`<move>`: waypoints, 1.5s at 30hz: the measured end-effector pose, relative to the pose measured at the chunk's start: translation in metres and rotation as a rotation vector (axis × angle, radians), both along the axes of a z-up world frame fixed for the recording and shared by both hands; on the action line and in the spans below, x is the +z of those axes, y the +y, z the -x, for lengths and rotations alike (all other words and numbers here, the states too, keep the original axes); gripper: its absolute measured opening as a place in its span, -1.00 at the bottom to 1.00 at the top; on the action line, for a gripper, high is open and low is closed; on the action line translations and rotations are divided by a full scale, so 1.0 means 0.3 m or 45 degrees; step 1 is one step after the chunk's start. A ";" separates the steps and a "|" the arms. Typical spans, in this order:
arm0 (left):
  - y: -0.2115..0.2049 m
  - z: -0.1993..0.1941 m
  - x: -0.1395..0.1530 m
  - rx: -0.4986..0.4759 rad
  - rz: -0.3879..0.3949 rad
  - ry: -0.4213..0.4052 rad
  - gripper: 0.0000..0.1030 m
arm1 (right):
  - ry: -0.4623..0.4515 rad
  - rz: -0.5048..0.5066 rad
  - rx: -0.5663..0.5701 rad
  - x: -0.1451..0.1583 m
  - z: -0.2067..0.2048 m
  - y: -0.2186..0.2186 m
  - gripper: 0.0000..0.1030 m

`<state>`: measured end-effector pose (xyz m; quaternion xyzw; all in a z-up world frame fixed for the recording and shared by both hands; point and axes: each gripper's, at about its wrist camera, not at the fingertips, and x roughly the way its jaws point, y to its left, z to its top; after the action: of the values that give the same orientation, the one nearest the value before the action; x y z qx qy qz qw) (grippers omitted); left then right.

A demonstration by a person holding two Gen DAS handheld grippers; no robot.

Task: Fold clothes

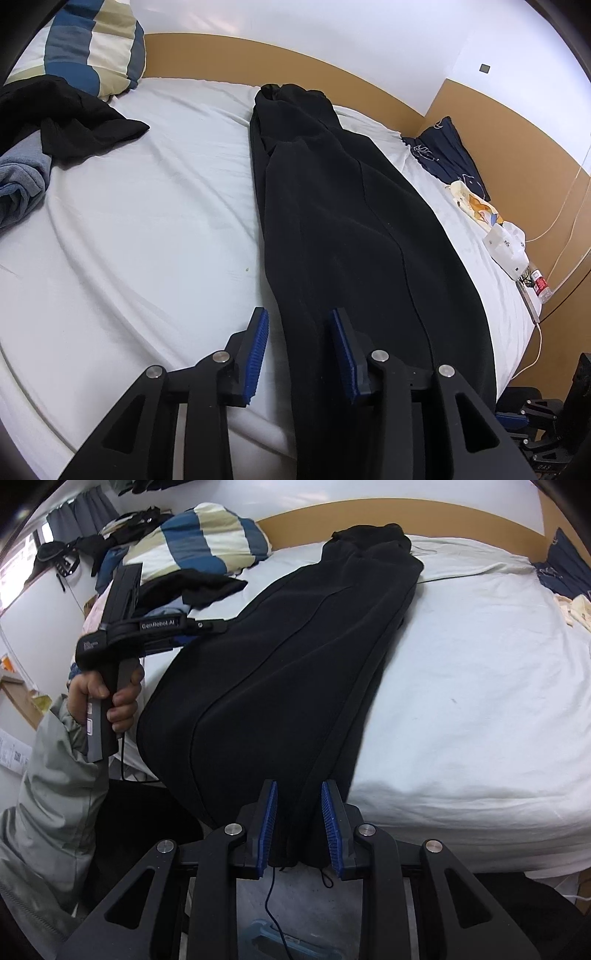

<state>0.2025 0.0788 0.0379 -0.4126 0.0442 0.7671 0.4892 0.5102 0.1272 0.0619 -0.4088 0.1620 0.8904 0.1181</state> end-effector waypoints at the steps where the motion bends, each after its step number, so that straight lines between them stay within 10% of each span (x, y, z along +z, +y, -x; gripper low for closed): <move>1: -0.002 -0.005 -0.001 -0.002 -0.001 -0.002 -0.28 | -0.013 -0.019 0.000 -0.002 0.006 -0.003 -0.51; 3: 0.001 -0.010 0.005 -0.003 -0.006 -0.002 -0.28 | -0.062 -0.063 -0.036 -0.003 0.011 0.005 -0.85; 17: 0.078 -0.020 0.099 -0.047 -0.111 -0.017 -0.19 | -0.146 0.115 -0.061 0.049 -0.089 0.078 -0.88; 24: 0.149 0.034 0.073 -0.010 -0.077 -0.066 -0.17 | 0.021 0.030 -0.139 0.200 -0.030 0.310 -0.27; 32: 0.208 0.081 0.053 0.033 -0.039 -0.050 -0.16 | 0.108 -0.005 -0.114 0.261 0.383 0.537 -0.20; 41: 0.187 0.197 0.045 0.222 -0.032 -0.074 -0.06 | -0.211 -0.256 -0.113 0.022 0.929 0.629 0.01; 45: 0.178 0.223 0.026 0.291 0.001 -0.100 -0.06 | -0.246 -0.447 -0.139 0.013 1.080 0.664 0.63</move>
<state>0.1357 0.1322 0.0457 -0.4449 -0.0220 0.8011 0.3998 0.1861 0.3265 0.0658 -0.4559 0.0144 0.8539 0.2506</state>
